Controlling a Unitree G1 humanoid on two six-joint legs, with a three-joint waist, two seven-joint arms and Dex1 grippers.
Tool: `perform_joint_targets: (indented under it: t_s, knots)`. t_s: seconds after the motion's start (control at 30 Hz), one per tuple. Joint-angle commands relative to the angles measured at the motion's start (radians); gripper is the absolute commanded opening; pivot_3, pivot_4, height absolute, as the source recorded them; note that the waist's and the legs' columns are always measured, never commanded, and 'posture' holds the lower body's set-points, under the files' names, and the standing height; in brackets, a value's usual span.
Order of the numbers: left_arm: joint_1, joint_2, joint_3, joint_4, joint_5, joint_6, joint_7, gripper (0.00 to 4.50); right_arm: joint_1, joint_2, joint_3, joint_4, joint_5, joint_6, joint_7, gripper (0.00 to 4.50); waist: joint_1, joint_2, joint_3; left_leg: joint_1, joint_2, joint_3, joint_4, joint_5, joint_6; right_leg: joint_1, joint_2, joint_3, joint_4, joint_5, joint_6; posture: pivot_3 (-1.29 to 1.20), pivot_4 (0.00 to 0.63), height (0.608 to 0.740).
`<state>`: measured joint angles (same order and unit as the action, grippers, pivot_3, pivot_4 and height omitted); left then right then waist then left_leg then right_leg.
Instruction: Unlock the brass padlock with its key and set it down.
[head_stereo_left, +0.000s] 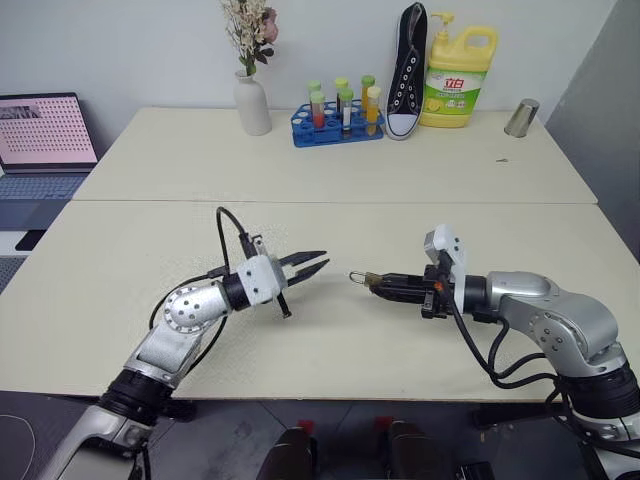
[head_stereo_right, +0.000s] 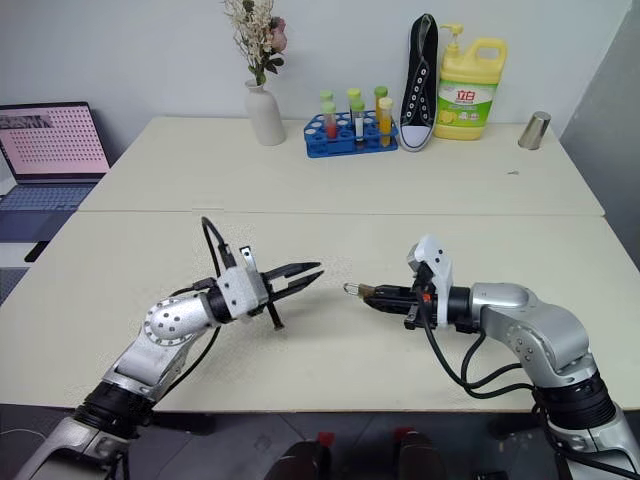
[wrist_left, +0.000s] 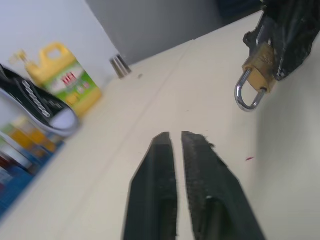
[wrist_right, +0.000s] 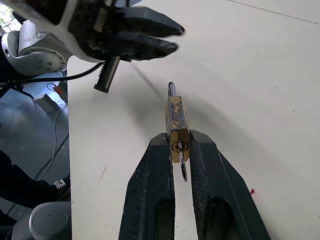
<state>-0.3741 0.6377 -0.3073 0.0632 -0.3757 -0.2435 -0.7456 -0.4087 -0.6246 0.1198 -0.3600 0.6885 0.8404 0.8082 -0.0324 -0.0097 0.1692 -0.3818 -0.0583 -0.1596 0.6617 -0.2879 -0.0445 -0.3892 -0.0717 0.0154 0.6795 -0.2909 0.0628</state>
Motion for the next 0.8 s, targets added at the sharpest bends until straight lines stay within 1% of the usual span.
perform_joint_targets:
  t_s: [0.03, 0.17, 0.27, 0.37, 0.67, 0.8]
  knots:
    - [-0.039, -0.049, 0.033, -0.069, -0.096, 0.183, -0.039, 0.0, -0.01, 0.001, -0.004, -0.054, -0.001, -0.027, 0.023, 0.08, 0.0, 0.0, 0.0, 0.0, 0.0, 0.0, 0.0, 0.0, 0.0, 0.0, 0.0, 0.0, 0.0, 0.0, 0.0, 0.0, 0.15, 0.74]
    - [-0.048, -0.104, 0.046, -0.093, -0.11, 0.284, -0.065, 0.0, -0.008, 0.008, -0.004, -0.059, -0.002, -0.023, 0.018, 0.08, -0.001, 0.0, 0.0, 0.0, 0.0, 0.0, 0.0, 0.0, 0.0, 0.0, 0.0, 0.0, 0.0, 0.0, 0.0, 0.0, 0.15, 0.74]
    - [-0.042, -0.124, 0.062, -0.123, -0.126, 0.353, -0.085, 0.0, -0.002, 0.009, -0.009, -0.064, -0.001, -0.019, 0.014, 0.08, -0.001, 0.0, 0.0, 0.0, 0.0, 0.0, 0.0, 0.0, 0.0, 0.0, 0.0, 0.0, 0.0, 0.0, 0.0, 0.0, 0.15, 0.74]
    - [-0.021, -0.119, 0.07, -0.169, -0.141, 0.418, -0.119, 0.0, 0.006, 0.006, -0.012, -0.068, -0.002, -0.02, 0.013, 0.08, 0.0, 0.0, 0.0, 0.0, 0.0, 0.0, 0.0, 0.0, 0.0, 0.0, 0.0, 0.001, 0.0, 0.0, 0.0, 0.0, 0.15, 0.74]
    - [0.018, -0.121, 0.111, -0.257, -0.154, 0.53, -0.165, 0.0, 0.008, 0.005, -0.006, -0.06, -0.018, -0.028, 0.02, 0.08, 0.001, 0.0, 0.0, 0.0, 0.0, 0.0, 0.0, 0.0, 0.0, 0.0, 0.0, 0.001, -0.001, 0.0, 0.0, 0.0, 0.15, 0.74]
    - [0.042, -0.089, 0.115, -0.297, -0.165, 0.586, -0.205, 0.0, 0.005, 0.005, -0.001, -0.053, -0.025, -0.034, 0.026, 0.08, 0.0, 0.0, 0.0, 0.0, 0.0, 0.0, 0.0, 0.0, 0.0, 0.0, 0.0, 0.001, -0.001, 0.0, 0.0, 0.0, 0.15, 0.74]
